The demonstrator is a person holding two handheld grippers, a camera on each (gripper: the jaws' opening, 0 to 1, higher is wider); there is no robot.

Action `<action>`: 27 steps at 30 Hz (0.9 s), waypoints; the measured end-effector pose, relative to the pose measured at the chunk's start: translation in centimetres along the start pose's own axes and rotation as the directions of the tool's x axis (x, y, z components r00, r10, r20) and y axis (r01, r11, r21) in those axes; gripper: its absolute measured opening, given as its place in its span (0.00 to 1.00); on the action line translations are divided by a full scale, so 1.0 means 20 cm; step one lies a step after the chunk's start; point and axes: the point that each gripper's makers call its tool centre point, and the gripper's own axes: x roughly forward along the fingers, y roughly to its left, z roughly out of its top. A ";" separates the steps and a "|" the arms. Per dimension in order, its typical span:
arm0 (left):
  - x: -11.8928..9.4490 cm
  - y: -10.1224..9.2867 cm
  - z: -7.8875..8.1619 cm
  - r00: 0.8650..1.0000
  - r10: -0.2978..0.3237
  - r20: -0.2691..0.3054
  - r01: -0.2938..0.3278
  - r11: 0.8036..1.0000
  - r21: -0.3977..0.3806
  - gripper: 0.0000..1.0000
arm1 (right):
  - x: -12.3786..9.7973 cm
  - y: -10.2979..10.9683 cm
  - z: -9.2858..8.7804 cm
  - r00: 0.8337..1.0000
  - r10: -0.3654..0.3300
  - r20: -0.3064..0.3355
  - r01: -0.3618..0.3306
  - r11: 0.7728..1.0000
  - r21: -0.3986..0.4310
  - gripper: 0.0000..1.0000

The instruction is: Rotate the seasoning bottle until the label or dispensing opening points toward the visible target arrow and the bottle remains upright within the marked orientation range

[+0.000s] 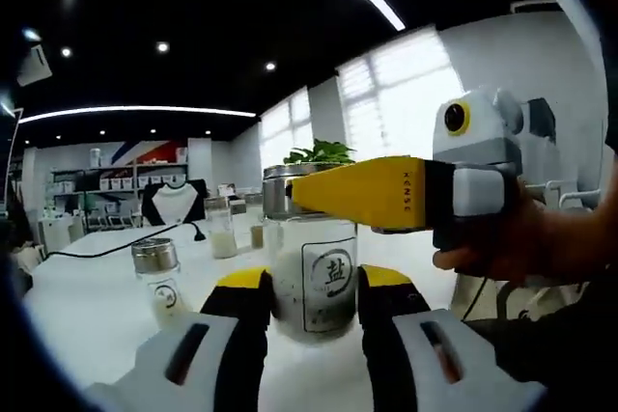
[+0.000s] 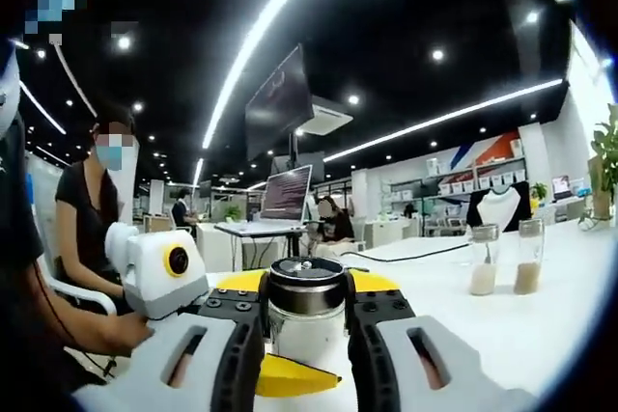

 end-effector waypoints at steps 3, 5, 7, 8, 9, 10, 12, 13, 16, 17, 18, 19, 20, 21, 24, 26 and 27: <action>-0.01 -0.01 0.00 0.999 -0.032 -0.008 0.031 0.999 -0.027 0.37 | 0.00 0.03 0.00 0.998 0.069 -0.003 -0.069 0.998 0.015 0.28; -0.02 0.01 -0.01 0.999 0.020 -0.032 -0.019 1.000 0.020 0.37 | 0.02 0.02 -0.02 0.997 0.073 -0.020 -0.072 0.997 0.037 0.29; -0.01 0.01 -0.03 0.998 0.032 -0.051 -0.031 0.999 0.008 0.37 | 0.02 0.01 -0.03 0.998 0.049 -0.030 -0.047 0.997 0.056 0.29; -0.01 0.01 -0.03 0.998 0.043 -0.043 -0.042 0.999 0.009 0.37 | 0.02 0.01 -0.03 0.999 0.039 -0.019 -0.037 0.998 0.060 0.29; -0.01 0.02 -0.02 0.997 0.071 -0.026 -0.071 0.997 0.011 0.37 | 0.02 0.00 -0.02 1.000 0.019 -0.004 -0.018 0.998 0.064 0.29; -0.01 0.03 -0.01 0.996 0.084 -0.021 -0.084 0.996 0.007 0.37 | 0.03 0.00 -0.02 1.000 0.005 0.004 -0.006 0.998 0.070 0.29; -0.01 0.04 0.00 0.993 0.116 -0.011 -0.115 0.993 0.007 0.37 | 0.03 0.00 -0.02 1.000 -0.016 0.013 0.015 0.997 0.073 0.29; -0.01 0.04 -0.01 0.992 0.126 -0.013 -0.126 0.992 0.012 0.37 | 0.04 0.00 -0.03 1.000 -0.022 0.010 0.021 0.997 0.073 0.29; -0.02 0.07 -0.03 0.985 0.171 -0.029 -0.168 0.984 0.063 0.37 | 0.06 -0.01 -0.05 0.999 -0.053 -0.008 0.053 0.996 0.076 0.30; -0.02 0.08 -0.04 0.982 0.188 -0.024 -0.186 0.979 0.079 0.37 | 0.06 -0.01 -0.06 0.998 -0.063 -0.009 0.063 0.994 0.085 0.30; -0.02 0.08 -0.04 0.980 0.197 -0.023 -0.194 0.977 0.088 0.37 | 0.06 -0.01 -0.06 0.998 -0.069 -0.008 0.070 0.994 0.083 0.30; -0.02 0.08 -0.04 0.979 0.204 -0.024 -0.201 0.975 0.098 0.37 | 0.07 -0.01 -0.05 0.997 -0.081 -0.012 0.082 0.994 0.075 0.30; -0.02 0.08 -0.04 0.977 0.211 -0.023 -0.208 0.973 0.096 0.37 | 0.07 -0.01 -0.05 0.996 -0.088 -0.015 0.089 0.994 0.069 0.30; -0.02 0.09 -0.04 0.975 0.222 -0.022 -0.220 0.971 0.093 0.37 | 0.08 -0.02 -0.06 0.996 -0.093 -0.018 0.094 0.993 0.074 0.31; -0.02 0.10 -0.04 0.972 0.235 -0.023 -0.232 0.968 0.093 0.37 | 0.09 -0.02 -0.06 0.994 -0.110 -0.029 0.112 0.991 0.074 0.30; -0.02 0.10 -0.06 0.973 0.228 -0.028 -0.226 0.971 0.076 0.37 | 0.08 -0.02 -0.08 0.991 -0.116 -0.064 0.119 0.992 0.047 0.30; -0.01 0.10 -0.06 0.974 0.223 -0.032 -0.220 0.973 0.075 0.37 | 0.08 -0.03 -0.08 0.989 -0.121 -0.080 0.123 0.992 0.024 0.29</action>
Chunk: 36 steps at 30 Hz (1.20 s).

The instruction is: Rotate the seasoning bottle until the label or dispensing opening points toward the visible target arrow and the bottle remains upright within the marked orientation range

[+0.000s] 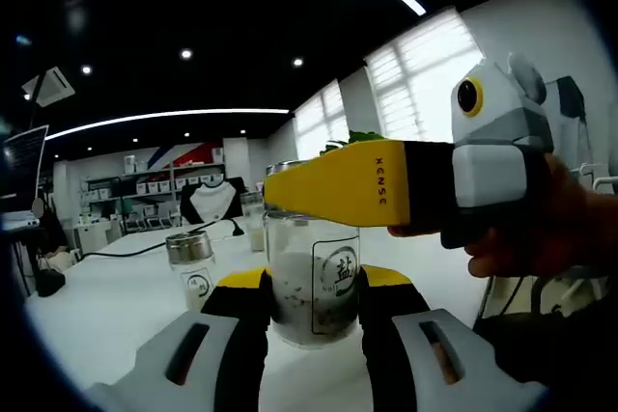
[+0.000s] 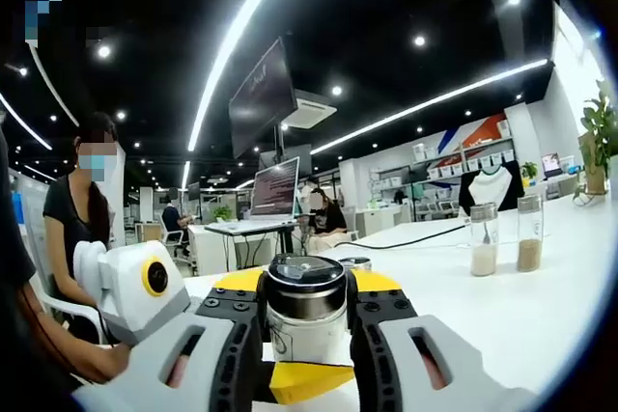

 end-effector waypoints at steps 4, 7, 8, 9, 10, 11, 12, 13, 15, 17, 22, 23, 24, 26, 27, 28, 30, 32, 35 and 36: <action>0.01 -0.01 -0.01 0.998 -0.056 -0.014 0.055 0.998 -0.029 0.37 | 0.01 -0.04 -0.01 1.000 0.009 -0.023 -0.008 0.999 0.038 0.29; 0.01 -0.02 0.00 0.995 -0.094 -0.021 0.092 0.994 -0.054 0.38 | 0.01 -0.05 0.00 1.000 0.018 -0.019 -0.017 0.999 0.045 0.29; 0.01 -0.02 0.00 0.993 -0.115 -0.029 0.113 0.992 -0.049 0.40 | 0.01 -0.06 0.01 1.000 0.014 -0.020 -0.013 0.999 0.040 0.29; 0.01 -0.01 -0.01 0.992 -0.116 -0.040 0.113 0.992 -0.054 0.43 | 0.01 -0.07 0.01 1.000 0.009 -0.023 -0.009 0.999 0.034 0.29; 0.00 -0.01 -0.01 0.992 -0.119 -0.044 0.117 0.992 -0.056 0.45 | 0.02 -0.08 0.01 1.000 0.006 -0.026 -0.005 1.000 0.029 0.29; 0.00 0.00 -0.02 0.991 -0.123 -0.049 0.120 0.991 -0.061 0.47 | 0.02 -0.10 0.02 1.000 0.001 -0.031 0.000 1.000 0.022 0.29; -0.01 0.02 -0.02 0.992 -0.119 -0.042 0.116 0.991 -0.068 0.48 | 0.02 -0.12 0.02 1.000 -0.002 -0.030 0.003 1.000 0.018 0.29; -0.01 0.03 -0.01 0.993 -0.115 -0.028 0.113 0.991 -0.076 0.49 | 0.02 -0.13 0.03 1.000 -0.006 -0.029 0.007 1.000 0.014 0.29; -0.02 0.06 0.02 0.994 -0.112 -0.009 0.111 0.990 -0.089 0.53 | 0.03 -0.15 0.03 0.999 -0.014 -0.031 0.014 1.000 -0.001 0.29; -0.03 0.10 0.03 0.995 -0.098 -0.005 0.097 0.991 -0.096 0.58 | 0.05 -0.18 0.03 0.999 -0.025 -0.047 0.024 0.999 -0.023 0.29; -0.05 0.18 0.05 0.998 -0.057 0.003 0.057 0.997 -0.059 0.75 | 0.08 -0.24 0.02 0.998 -0.024 -0.056 0.022 0.999 -0.047 0.29; -0.06 0.20 0.04 0.999 -0.051 -0.010 0.050 0.998 -0.039 0.80 | 0.09 -0.26 0.02 0.998 -0.024 -0.059 0.021 0.999 -0.050 0.29; -0.06 0.21 0.02 0.998 -0.050 -0.034 0.049 0.999 -0.024 0.83 | 0.10 -0.27 0.01 0.998 -0.023 -0.061 0.020 0.999 -0.051 0.29; -0.06 0.23 0.01 0.998 -0.051 -0.045 0.050 0.998 -0.024 0.89 | 0.12 -0.29 -0.01 0.997 -0.010 -0.074 0.006 0.998 -0.061 0.29; -0.06 0.24 0.00 0.997 -0.054 -0.055 0.052 0.998 -0.027 0.91 | 0.13 -0.29 -0.03 0.997 0.005 -0.083 -0.012 0.996 -0.087 0.29; -0.07 0.25 -0.02 0.996 -0.050 -0.075 0.047 0.998 -0.035 0.96 | 0.14 -0.30 -0.04 0.996 0.012 -0.090 -0.021 0.995 -0.099 0.29; -0.07 0.28 -0.03 0.995 -0.038 -0.087 0.035 0.999 -0.037 1.00 | 0.16 -0.33 -0.06 0.995 0.010 -0.100 -0.020 0.994 -0.105 0.29; -0.08 0.29 -0.05 0.994 -0.035 -0.101 0.031 0.999 -0.040 1.00 | 0.18 -0.36 -0.07 0.994 0.010 -0.106 -0.021 0.994 -0.106 0.29; -0.08 0.30 -0.06 0.992 -0.042 -0.119 0.036 0.998 -0.057 1.00 | 0.19 -0.38 -0.09 0.993 0.015 -0.115 -0.027 0.994 -0.104 0.29; -0.09 0.31 -0.06 0.992 -0.044 -0.119 0.037 0.997 -0.060 1.00 | 0.19 -0.39 -0.10 0.993 0.016 -0.115 -0.028 0.994 -0.104 0.29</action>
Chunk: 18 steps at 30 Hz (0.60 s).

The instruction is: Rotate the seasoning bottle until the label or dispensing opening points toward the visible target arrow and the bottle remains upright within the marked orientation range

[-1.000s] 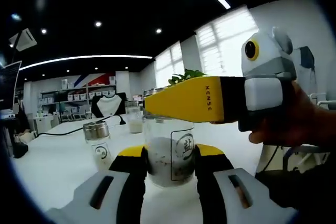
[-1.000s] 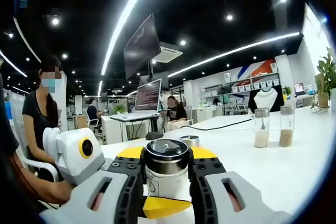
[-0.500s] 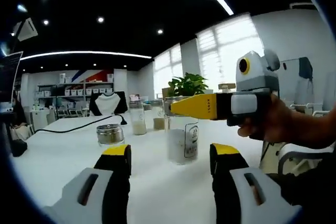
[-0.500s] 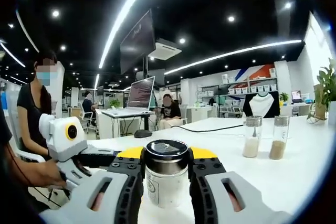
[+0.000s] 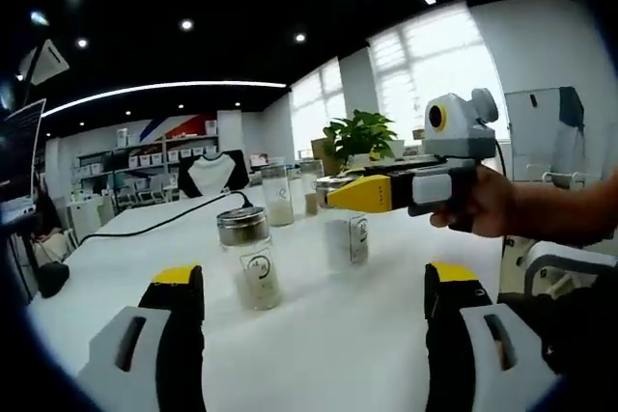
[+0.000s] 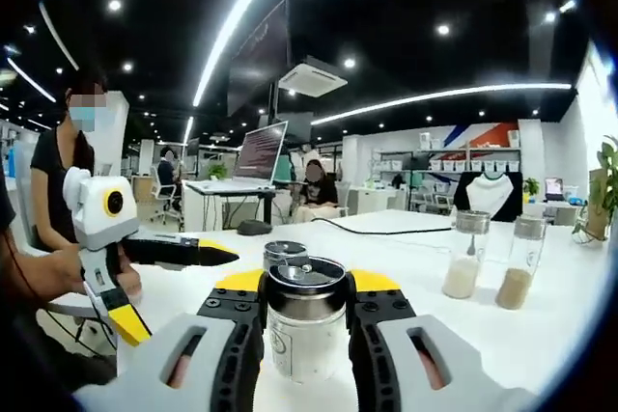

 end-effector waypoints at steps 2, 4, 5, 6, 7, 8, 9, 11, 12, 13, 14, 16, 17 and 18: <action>-0.01 0.00 0.00 1.000 -0.006 0.004 0.006 1.000 -0.007 1.00 | 0.01 -0.02 -0.01 1.000 0.001 -0.003 -0.001 1.000 0.009 0.29; -0.01 0.01 0.00 1.000 -0.003 0.008 0.003 1.000 -0.015 1.00 | 0.03 -0.04 -0.03 1.000 0.005 -0.009 -0.005 1.000 0.014 0.29; -0.01 0.01 0.00 1.000 0.000 0.009 0.000 1.000 -0.019 1.00 | 0.04 -0.05 -0.04 1.000 0.005 -0.015 -0.005 1.000 0.019 0.29; -0.01 0.01 0.00 1.000 0.000 0.010 0.001 1.000 -0.019 1.00 | 0.04 -0.05 -0.05 1.000 0.004 -0.020 -0.004 1.000 0.018 0.29; -0.02 0.02 0.00 1.000 0.002 0.010 -0.002 1.000 -0.018 1.00 | 0.05 -0.06 -0.06 1.000 0.000 -0.025 0.000 1.000 0.013 0.29; -0.02 0.02 0.01 1.000 0.005 0.010 -0.005 1.000 -0.017 1.00 | 0.05 -0.07 -0.06 1.000 -0.003 -0.029 0.003 1.000 0.012 0.29; -0.02 0.03 0.01 1.000 0.009 0.014 -0.009 1.000 -0.014 1.00 | 0.06 -0.08 -0.07 0.999 -0.005 -0.033 0.005 1.000 0.011 0.29; -0.03 0.03 0.01 1.000 0.012 0.014 -0.012 1.000 -0.017 1.00 | 0.07 -0.10 -0.07 0.999 -0.013 -0.032 0.014 1.000 0.019 0.29; -0.03 0.04 0.01 1.000 0.013 0.013 -0.013 1.000 -0.018 1.00 | 0.07 -0.11 -0.07 0.999 -0.014 -0.031 0.015 1.000 0.025 0.29; -0.03 0.04 0.01 1.000 0.013 0.013 -0.013 1.000 -0.017 1.00 | 0.08 -0.11 -0.08 0.999 -0.011 -0.031 0.012 0.999 0.030 0.29; -0.03 0.04 0.01 1.000 0.012 0.012 -0.011 1.000 -0.016 1.00 | 0.09 -0.11 -0.09 0.999 -0.010 -0.034 0.011 0.999 0.033 0.29; -0.03 0.03 0.00 1.000 0.009 0.007 -0.009 1.000 -0.012 1.00 | 0.09 -0.11 -0.09 0.999 -0.007 -0.035 0.008 0.999 0.036 0.29; -0.03 0.03 0.00 1.000 0.009 0.005 -0.009 1.000 -0.010 1.00 | 0.09 -0.12 -0.09 1.000 -0.004 -0.031 0.006 0.999 0.043 0.29; -0.03 0.03 0.00 1.000 0.009 0.004 -0.009 1.000 -0.009 1.00 | 0.09 -0.12 -0.09 1.000 -0.001 -0.027 0.002 0.999 0.046 0.29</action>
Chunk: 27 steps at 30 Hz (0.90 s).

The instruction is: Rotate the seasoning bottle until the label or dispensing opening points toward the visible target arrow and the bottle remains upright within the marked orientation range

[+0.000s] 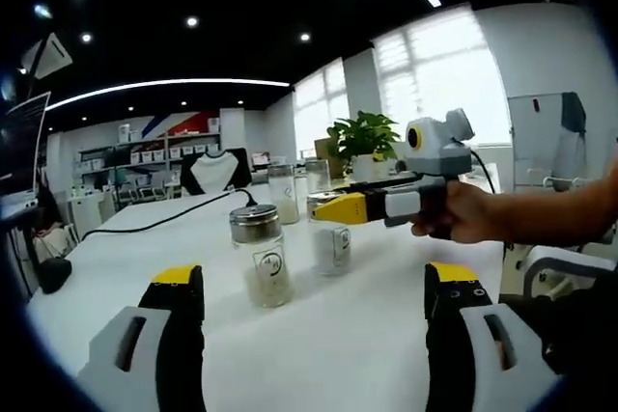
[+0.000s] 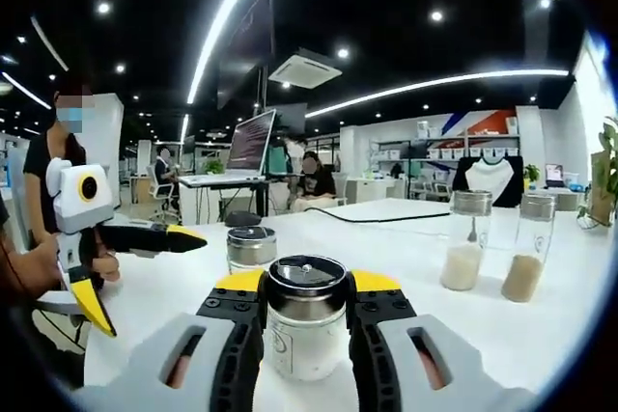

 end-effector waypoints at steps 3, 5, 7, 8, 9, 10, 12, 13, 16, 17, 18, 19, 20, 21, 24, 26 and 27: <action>0.00 0.00 0.00 1.000 -0.003 -0.001 0.003 1.000 0.002 1.00 | 0.00 0.00 0.00 1.000 0.012 0.004 -0.012 1.000 -0.003 0.29; 0.00 -0.01 0.00 1.000 -0.004 -0.004 0.004 1.000 0.004 1.00 | 0.00 0.00 0.00 1.000 0.020 0.010 -0.020 1.000 -0.004 0.29; 0.00 -0.01 -0.01 1.000 -0.004 -0.006 0.004 1.000 0.005 1.00 | 0.00 0.00 0.00 1.000 0.026 0.013 -0.026 1.000 0.001 0.30; 0.00 -0.01 -0.01 1.000 -0.003 -0.007 0.003 1.000 0.005 1.00 | 0.00 0.00 0.00 0.999 0.029 0.014 -0.029 1.000 -0.001 0.30; 0.00 -0.01 -0.01 1.000 -0.003 -0.008 0.003 1.000 0.005 1.00 | 0.00 0.00 0.00 0.999 0.030 0.015 -0.030 1.000 -0.005 0.30; 0.00 -0.01 -0.01 1.000 -0.004 -0.009 0.004 1.000 0.005 1.00 | 0.00 0.00 0.00 0.999 0.035 0.017 -0.035 0.999 -0.006 0.30; 0.00 -0.01 -0.01 1.000 -0.005 -0.010 0.005 1.000 0.007 1.00 | 0.00 0.00 0.00 0.999 0.046 0.022 -0.046 0.999 -0.006 0.30; 0.00 -0.01 -0.01 1.000 -0.006 -0.011 0.006 1.000 0.009 1.00 | 0.00 0.00 0.00 0.999 0.048 0.023 -0.048 0.999 -0.006 0.30; 0.01 -0.01 -0.01 1.000 -0.005 -0.011 0.005 1.000 0.010 1.00 | 0.01 0.00 0.00 0.998 0.058 0.026 -0.058 0.998 -0.013 0.30; 0.01 -0.01 -0.01 1.000 -0.005 -0.010 0.005 1.000 0.009 1.00 | 0.01 -0.01 0.00 0.998 0.064 0.027 -0.064 0.998 -0.012 0.30; 0.01 -0.01 -0.01 1.000 -0.005 -0.011 0.005 1.000 0.009 1.00 | 0.01 -0.01 0.00 0.997 0.071 0.026 -0.070 0.997 -0.011 0.30; 0.01 -0.01 -0.01 1.000 -0.005 -0.011 0.005 1.000 0.010 1.00 | 0.01 -0.01 0.00 0.997 0.074 0.026 -0.074 0.997 -0.010 0.30; 0.01 -0.01 -0.01 1.000 -0.005 -0.011 0.005 1.000 0.011 1.00 | 0.01 0.00 0.00 0.997 0.077 0.026 -0.077 0.997 -0.009 0.30; 0.01 -0.01 -0.01 1.000 -0.004 -0.013 0.004 1.000 0.011 1.00 | 0.01 0.00 0.00 0.997 0.077 0.026 -0.077 0.997 -0.008 0.30; 0.01 -0.01 -0.02 1.000 -0.005 -0.016 0.005 1.000 0.009 1.00 | 0.01 0.00 0.00 0.997 0.079 0.024 -0.079 0.997 -0.004 0.30; 0.02 -0.02 -0.02 1.000 -0.007 -0.020 0.007 1.000 0.011 1.00 | 0.01 0.01 0.00 0.996 0.082 0.023 -0.082 0.997 -0.004 0.30; 0.02 -0.02 -0.02 1.000 -0.008 -0.020 0.008 1.000 0.012 1.00 | 0.01 0.01 0.00 0.996 0.085 0.022 -0.085 0.996 -0.005 0.30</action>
